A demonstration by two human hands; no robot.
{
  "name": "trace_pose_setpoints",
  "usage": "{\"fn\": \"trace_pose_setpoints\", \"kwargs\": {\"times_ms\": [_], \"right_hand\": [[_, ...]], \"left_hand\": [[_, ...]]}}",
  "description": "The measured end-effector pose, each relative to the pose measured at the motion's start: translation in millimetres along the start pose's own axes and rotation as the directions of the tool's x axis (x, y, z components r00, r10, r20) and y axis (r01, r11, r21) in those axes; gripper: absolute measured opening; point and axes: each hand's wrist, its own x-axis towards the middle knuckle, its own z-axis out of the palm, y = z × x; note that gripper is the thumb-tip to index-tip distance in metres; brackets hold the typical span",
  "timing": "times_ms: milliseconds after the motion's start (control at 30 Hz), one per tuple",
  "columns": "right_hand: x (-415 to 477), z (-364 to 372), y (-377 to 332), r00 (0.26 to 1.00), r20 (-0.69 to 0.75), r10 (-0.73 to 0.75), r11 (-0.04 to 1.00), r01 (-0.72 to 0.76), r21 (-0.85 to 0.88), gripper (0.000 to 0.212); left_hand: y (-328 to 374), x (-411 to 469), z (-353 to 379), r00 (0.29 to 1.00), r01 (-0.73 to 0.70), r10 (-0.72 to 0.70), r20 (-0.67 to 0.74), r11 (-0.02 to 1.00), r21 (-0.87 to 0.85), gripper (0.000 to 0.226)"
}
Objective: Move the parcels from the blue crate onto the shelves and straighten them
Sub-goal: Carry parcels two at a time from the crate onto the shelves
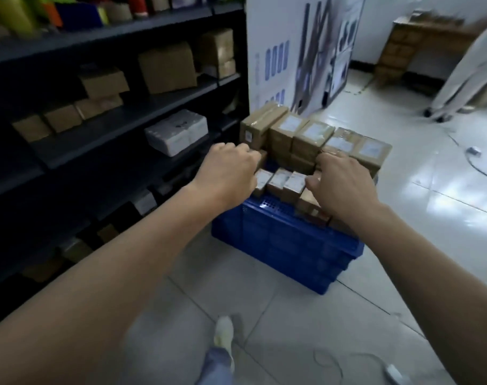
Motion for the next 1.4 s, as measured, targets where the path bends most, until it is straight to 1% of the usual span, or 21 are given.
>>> {"fn": "trace_pose_setpoints", "kwargs": {"times_ms": [200,333,400,467,533,633,700,767,833,933,967,1067,1133,1167,1233,1300,1400], "right_hand": [[85.6,63.6,52.1,0.968,0.089,0.234,0.961,-0.244,0.128,0.027],[139.5,109.7,70.6,0.929,0.163,0.332,0.918,-0.358,0.17,0.034],[161.8,133.3,77.6,0.905,0.198,0.378,0.883,-0.416,0.216,0.039],[181.1,155.6,82.0,0.856,0.278,0.436,0.804,-0.51,0.306,0.045],[199.3,179.5,86.0,0.785,0.389,0.482,0.667,-0.617,0.418,0.047],[221.6,217.8,90.6,0.7,0.486,0.524,0.512,-0.715,0.477,0.037],[235.5,243.9,91.8,0.663,0.531,0.528,0.435,-0.748,0.501,0.028],[248.1,268.3,92.1,0.616,0.586,0.527,0.368,-0.787,0.496,0.024],[259.4,292.3,93.2,0.575,0.624,0.53,0.305,-0.815,0.492,0.026],[274.4,330.9,96.9,0.521,0.669,0.53,0.198,-0.843,0.5,0.03],[277.7,343.4,97.6,0.504,0.683,0.529,0.164,-0.85,0.5,0.032],[284.3,376.3,101.1,0.491,0.704,0.513,0.154,-0.86,0.487,0.035],[288.0,394.5,103.9,0.502,0.699,0.509,0.153,-0.852,0.5,0.032],[290.2,402.7,105.3,0.504,0.702,0.503,0.138,-0.849,0.51,0.035],[294.7,417.4,108.7,0.482,0.724,0.493,0.091,-0.856,0.509,0.055],[299.0,431.1,112.3,0.464,0.739,0.488,0.077,-0.867,0.493,0.072],[306.2,449.5,114.4,0.466,0.718,0.517,0.07,-0.859,0.507,0.079]], "left_hand": [[-25.0,108.7,82.4,0.983,-0.044,0.06,0.172,0.994,-0.1,0.023],[-42.0,174.7,137.0,0.967,-0.032,0.074,0.242,0.984,-0.175,0.02],[-49.1,201.2,164.7,0.963,0.002,0.054,0.263,0.978,-0.21,0.018],[-57.8,223.1,191.2,0.947,0.096,-0.004,0.32,0.957,-0.272,0.016],[-68.4,242.6,217.5,0.915,0.226,-0.076,0.396,0.911,-0.346,0.015],[-85.0,263.4,257.5,0.869,0.38,-0.162,0.468,0.824,-0.419,0.014],[-96.1,271.7,285.8,0.839,0.457,-0.203,0.505,0.766,-0.452,0.013],[-104.6,276.4,313.6,0.802,0.522,-0.224,0.554,0.714,-0.467,0.018],[-110.4,280.8,340.5,0.758,0.587,-0.243,0.606,0.66,-0.47,0.024],[-113.3,289.3,380.3,0.7,0.676,-0.275,0.659,0.553,-0.487,0.014],[-113.1,292.0,392.4,0.681,0.702,-0.285,0.674,0.517,-0.49,0.014],[-111.3,301.4,423.3,0.64,0.751,-0.309,0.703,0.443,-0.49,0.023],[-109.3,309.4,441.4,0.626,0.765,-0.317,0.712,0.426,-0.483,0.032],[-108.1,313.8,450.3,0.619,0.771,-0.324,0.716,0.424,-0.475,0.036],[-106.1,322.6,468.2,0.607,0.782,-0.335,0.721,0.413,-0.466,0.042],[-104.5,329.2,483.5,0.591,0.795,-0.348,0.727,0.401,-0.455,0.045],[-102.5,335.7,507.4,0.551,0.827,-0.353,0.756,0.358,-0.435,0.043]]}}
